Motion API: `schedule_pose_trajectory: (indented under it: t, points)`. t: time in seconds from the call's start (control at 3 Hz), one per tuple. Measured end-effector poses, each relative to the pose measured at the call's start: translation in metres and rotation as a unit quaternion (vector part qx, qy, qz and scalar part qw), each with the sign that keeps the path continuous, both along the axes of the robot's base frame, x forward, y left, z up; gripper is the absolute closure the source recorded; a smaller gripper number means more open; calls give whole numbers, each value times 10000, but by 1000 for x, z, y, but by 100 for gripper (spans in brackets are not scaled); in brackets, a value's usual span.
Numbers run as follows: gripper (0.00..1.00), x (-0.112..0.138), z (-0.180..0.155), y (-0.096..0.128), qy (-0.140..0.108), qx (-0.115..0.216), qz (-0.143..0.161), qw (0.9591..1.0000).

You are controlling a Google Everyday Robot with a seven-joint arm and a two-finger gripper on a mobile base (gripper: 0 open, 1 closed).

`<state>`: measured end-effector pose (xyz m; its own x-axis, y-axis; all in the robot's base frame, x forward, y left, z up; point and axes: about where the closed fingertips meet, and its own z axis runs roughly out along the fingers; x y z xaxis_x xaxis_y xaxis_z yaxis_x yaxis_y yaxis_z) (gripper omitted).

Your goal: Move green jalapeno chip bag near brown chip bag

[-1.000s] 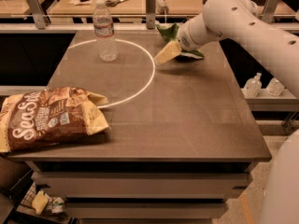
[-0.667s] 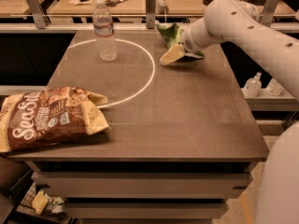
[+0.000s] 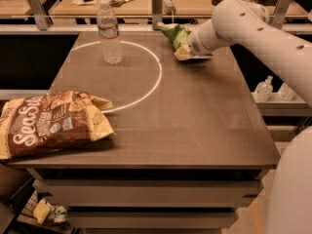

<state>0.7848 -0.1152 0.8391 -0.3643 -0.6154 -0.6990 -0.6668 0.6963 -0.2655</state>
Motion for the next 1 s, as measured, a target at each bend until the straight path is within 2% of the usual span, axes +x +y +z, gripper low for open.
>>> schedule_pose_trajectory:
  t: [0.33, 0.67, 1.0]
  points:
    - [87, 0, -2, 2, 15, 0, 12, 10000]
    - [100, 0, -4, 3, 29, 0, 23, 10000]
    - [100, -6, 4, -1, 90, -6, 1, 10000]
